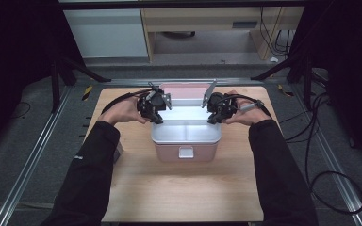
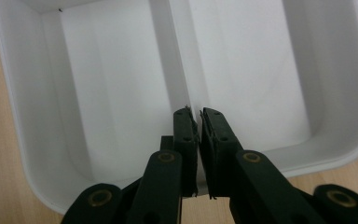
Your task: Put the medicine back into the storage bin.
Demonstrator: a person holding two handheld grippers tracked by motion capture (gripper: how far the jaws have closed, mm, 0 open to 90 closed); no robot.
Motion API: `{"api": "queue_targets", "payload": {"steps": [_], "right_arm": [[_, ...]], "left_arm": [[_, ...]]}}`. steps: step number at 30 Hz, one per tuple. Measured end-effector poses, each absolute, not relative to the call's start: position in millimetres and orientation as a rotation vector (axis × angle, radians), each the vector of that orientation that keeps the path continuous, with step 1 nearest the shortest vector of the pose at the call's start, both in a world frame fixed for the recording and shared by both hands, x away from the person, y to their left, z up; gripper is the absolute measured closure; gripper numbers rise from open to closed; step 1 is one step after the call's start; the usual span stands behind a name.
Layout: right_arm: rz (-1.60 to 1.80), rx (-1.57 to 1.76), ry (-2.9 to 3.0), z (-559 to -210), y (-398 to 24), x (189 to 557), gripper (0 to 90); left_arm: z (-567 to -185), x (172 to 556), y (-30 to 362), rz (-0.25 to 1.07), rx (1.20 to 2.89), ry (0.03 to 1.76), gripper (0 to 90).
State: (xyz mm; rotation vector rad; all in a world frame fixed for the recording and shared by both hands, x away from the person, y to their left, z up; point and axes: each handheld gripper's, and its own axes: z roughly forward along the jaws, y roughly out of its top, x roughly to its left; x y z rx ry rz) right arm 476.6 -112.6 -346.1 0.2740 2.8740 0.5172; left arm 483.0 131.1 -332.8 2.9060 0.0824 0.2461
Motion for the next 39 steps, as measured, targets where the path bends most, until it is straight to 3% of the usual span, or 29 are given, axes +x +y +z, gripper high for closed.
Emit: {"api": "queue_targets", "payload": {"steps": [9,16,30,39], "right_arm": [[0.513,0.267,2.875,-316.3,-112.0,441.0,85.4],[0.528,0.261,2.895,-305.5,-113.5,397.3,85.9],[0.522,0.237,2.914,-325.9,-109.0,332.7,86.5],[0.503,0.216,2.945,-355.9,-96.8,308.8,86.8]], "left_arm": [[-310.1,448.8,130.1,0.244,2.914,0.059,87.2],[-300.1,401.3,127.9,0.247,2.927,0.036,87.2],[-316.4,337.8,128.8,0.244,2.954,0.067,86.6],[-352.3,316.5,140.7,0.187,2.934,0.156,85.5]]}}
